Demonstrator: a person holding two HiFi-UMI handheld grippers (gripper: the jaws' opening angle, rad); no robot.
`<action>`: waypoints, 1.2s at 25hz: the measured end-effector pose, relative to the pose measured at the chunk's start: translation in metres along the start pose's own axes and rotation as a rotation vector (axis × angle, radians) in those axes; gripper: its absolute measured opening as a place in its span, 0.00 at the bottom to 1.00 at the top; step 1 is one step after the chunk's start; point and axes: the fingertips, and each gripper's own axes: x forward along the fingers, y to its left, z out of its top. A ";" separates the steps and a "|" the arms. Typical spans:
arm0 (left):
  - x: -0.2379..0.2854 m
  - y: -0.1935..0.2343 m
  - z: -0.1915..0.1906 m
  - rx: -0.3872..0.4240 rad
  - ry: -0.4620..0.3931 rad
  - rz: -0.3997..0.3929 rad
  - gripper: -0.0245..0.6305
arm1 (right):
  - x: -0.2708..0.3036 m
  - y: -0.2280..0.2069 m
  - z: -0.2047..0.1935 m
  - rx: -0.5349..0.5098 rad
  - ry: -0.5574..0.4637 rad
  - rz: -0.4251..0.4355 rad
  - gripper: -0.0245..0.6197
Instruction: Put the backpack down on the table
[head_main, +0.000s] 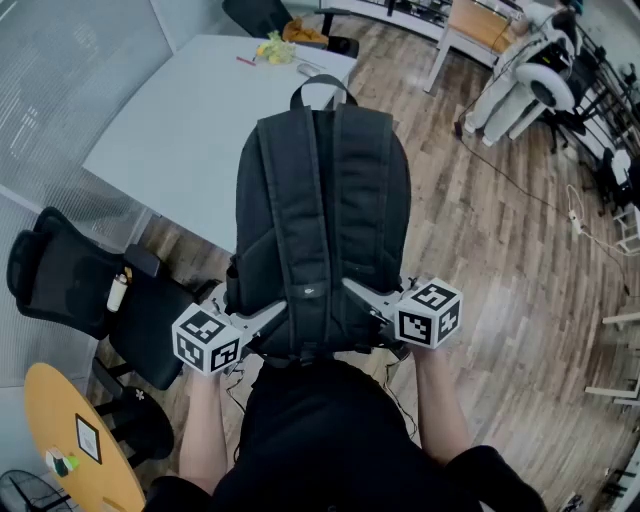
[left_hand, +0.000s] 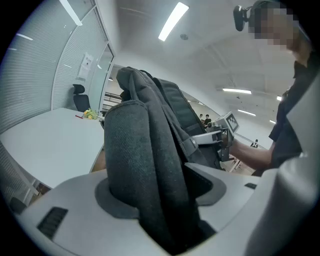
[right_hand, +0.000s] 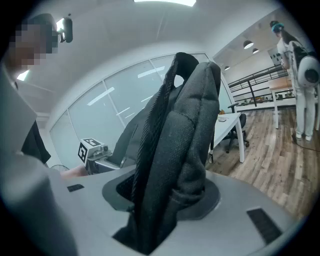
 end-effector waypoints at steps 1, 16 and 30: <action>0.000 -0.002 -0.002 -0.002 -0.002 0.000 0.45 | -0.001 0.001 -0.002 -0.002 0.002 -0.001 0.33; 0.000 -0.019 -0.009 -0.003 -0.002 -0.017 0.45 | -0.020 0.007 -0.014 0.015 -0.007 -0.012 0.33; 0.008 -0.020 -0.009 -0.014 0.022 -0.014 0.44 | -0.023 -0.002 -0.017 0.050 -0.017 0.002 0.34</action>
